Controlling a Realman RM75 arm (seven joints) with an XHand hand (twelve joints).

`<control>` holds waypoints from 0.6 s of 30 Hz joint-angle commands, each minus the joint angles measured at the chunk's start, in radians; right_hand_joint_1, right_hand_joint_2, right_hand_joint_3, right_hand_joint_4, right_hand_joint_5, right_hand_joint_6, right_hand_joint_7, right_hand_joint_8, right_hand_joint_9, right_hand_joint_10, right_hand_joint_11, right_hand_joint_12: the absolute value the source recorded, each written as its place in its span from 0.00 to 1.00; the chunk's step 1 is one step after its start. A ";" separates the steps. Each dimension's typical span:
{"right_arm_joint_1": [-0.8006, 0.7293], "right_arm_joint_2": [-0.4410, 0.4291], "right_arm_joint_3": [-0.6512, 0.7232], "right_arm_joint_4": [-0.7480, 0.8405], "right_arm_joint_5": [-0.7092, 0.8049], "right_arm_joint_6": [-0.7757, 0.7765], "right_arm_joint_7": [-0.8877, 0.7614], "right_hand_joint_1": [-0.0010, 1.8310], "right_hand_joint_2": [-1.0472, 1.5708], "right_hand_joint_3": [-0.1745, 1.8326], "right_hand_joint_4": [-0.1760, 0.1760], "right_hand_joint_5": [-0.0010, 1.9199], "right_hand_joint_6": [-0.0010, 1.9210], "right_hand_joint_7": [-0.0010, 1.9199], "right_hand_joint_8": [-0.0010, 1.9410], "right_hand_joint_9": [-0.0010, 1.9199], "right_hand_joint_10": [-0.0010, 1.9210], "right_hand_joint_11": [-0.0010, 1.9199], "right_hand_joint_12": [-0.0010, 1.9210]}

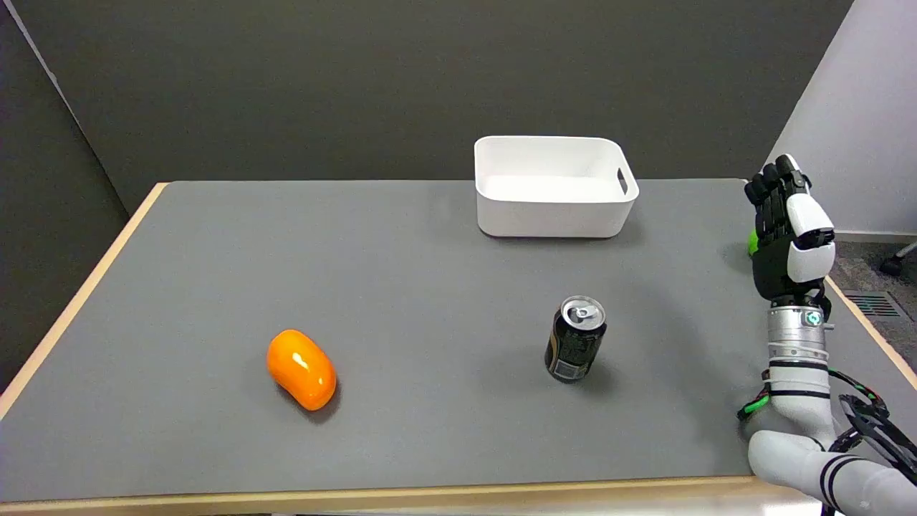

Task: Pick up the black can.

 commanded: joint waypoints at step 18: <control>-0.105 0.042 -0.034 0.099 -0.523 0.003 0.090 0.13 0.66 0.47 0.17 0.00 0.09 0.00 0.07 0.00 0.04 0.00 0.00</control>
